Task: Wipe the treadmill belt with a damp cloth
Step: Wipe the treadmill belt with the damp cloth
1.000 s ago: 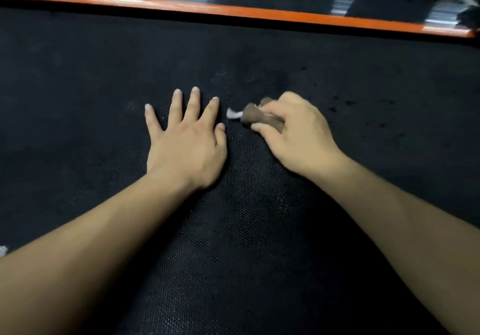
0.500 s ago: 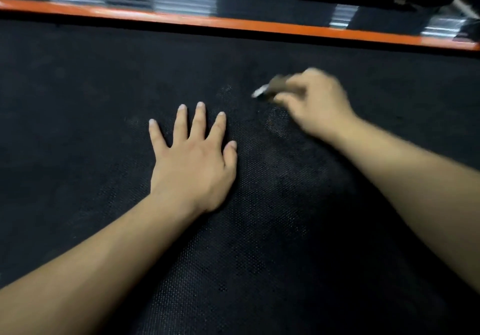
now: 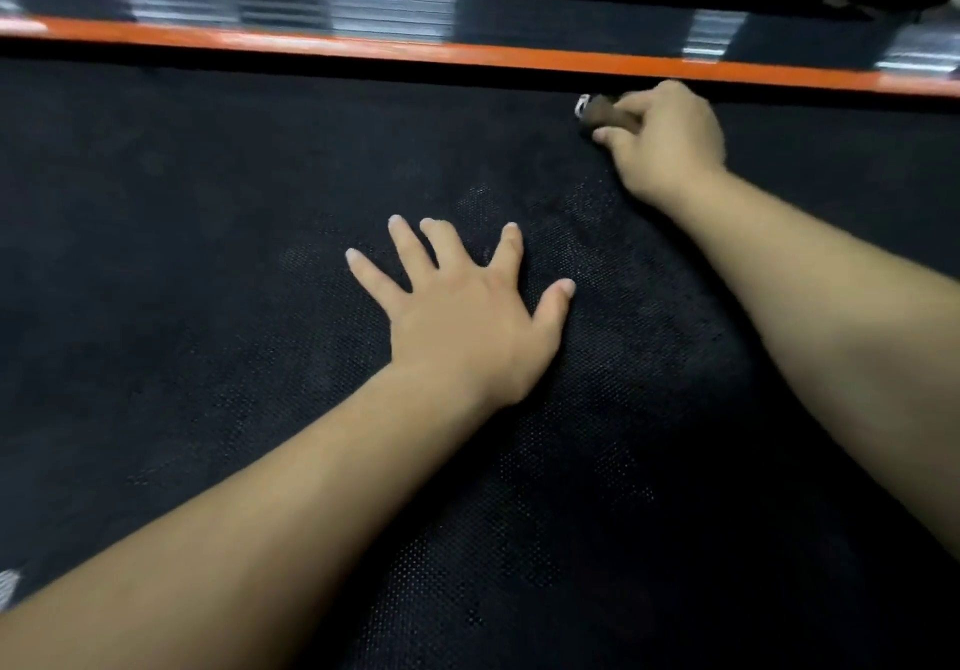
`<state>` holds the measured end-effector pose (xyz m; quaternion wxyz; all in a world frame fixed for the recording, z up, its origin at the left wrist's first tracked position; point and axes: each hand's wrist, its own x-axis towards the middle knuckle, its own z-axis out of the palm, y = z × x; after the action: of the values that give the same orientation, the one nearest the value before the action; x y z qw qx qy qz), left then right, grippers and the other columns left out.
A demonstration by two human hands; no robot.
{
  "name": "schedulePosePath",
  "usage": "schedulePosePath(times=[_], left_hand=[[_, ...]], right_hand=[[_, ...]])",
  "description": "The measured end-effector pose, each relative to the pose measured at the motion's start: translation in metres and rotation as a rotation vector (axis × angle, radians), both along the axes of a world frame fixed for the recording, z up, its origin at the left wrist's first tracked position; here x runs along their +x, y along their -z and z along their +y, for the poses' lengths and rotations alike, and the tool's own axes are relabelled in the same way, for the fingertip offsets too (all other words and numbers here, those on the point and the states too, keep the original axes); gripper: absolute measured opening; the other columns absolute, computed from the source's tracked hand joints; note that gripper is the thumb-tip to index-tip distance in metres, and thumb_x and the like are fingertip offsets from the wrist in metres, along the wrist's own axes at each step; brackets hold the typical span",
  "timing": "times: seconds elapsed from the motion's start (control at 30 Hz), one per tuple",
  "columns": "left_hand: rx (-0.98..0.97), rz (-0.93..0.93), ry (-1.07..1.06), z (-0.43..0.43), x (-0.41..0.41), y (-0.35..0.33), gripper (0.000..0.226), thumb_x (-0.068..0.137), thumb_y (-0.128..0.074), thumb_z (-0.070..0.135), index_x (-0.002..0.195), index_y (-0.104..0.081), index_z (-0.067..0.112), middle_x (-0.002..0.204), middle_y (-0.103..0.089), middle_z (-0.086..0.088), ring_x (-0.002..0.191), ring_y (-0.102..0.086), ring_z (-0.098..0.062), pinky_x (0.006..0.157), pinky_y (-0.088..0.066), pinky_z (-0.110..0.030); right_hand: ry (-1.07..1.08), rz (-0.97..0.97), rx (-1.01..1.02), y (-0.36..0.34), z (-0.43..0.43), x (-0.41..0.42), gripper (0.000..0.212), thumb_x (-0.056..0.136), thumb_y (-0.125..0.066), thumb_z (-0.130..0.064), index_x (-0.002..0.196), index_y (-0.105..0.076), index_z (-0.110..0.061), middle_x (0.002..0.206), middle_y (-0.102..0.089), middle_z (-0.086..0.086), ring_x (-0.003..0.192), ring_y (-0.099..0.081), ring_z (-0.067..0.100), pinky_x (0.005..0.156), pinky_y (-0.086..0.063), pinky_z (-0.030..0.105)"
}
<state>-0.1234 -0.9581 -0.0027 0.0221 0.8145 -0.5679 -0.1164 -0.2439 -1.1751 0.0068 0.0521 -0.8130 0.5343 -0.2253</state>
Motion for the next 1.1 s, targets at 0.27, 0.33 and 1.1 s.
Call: schedulePosePath(times=[0.27, 0.33, 1.1], left_hand=[[-0.124, -0.065, 0.034, 0.004, -0.002, 0.013, 0.074, 0.096, -0.009, 0.073, 0.161, -0.003, 0.039, 0.169, 0.004, -0.022, 0.154, 0.014, -0.045, 0.117, 0.008, -0.071], [-0.129, -0.071, 0.032, 0.002, -0.004, 0.013, 0.073, 0.096, -0.009, 0.072, 0.161, -0.003, 0.038, 0.169, 0.003, -0.022, 0.154, 0.014, -0.045, 0.117, 0.007, -0.071], [-0.121, -0.084, 0.029, 0.002, -0.002, 0.013, 0.076, 0.093, -0.004, 0.073, 0.160, -0.003, 0.038, 0.168, 0.001, -0.022, 0.155, 0.012, -0.042, 0.119, 0.006, -0.070]], right_hand=[[-0.131, 0.038, -0.026, -0.001, -0.014, 0.008, 0.029, 0.087, -0.063, -0.052, 0.093, -0.072, -0.025, 0.083, -0.060, -0.005, 0.090, -0.062, 0.024, 0.069, -0.042, 0.032], [0.041, 0.023, -0.011, -0.003, -0.032, 0.013, 0.026, 0.088, -0.063, -0.051, 0.082, -0.065, -0.026, 0.083, -0.062, -0.004, 0.093, -0.062, 0.026, 0.068, -0.037, 0.030], [0.049, 0.114, -0.051, -0.010, -0.031, -0.042, 0.039, 0.093, -0.051, -0.055, 0.078, -0.063, -0.021, 0.077, -0.061, -0.002, 0.090, -0.062, 0.030, 0.066, -0.037, 0.031]])
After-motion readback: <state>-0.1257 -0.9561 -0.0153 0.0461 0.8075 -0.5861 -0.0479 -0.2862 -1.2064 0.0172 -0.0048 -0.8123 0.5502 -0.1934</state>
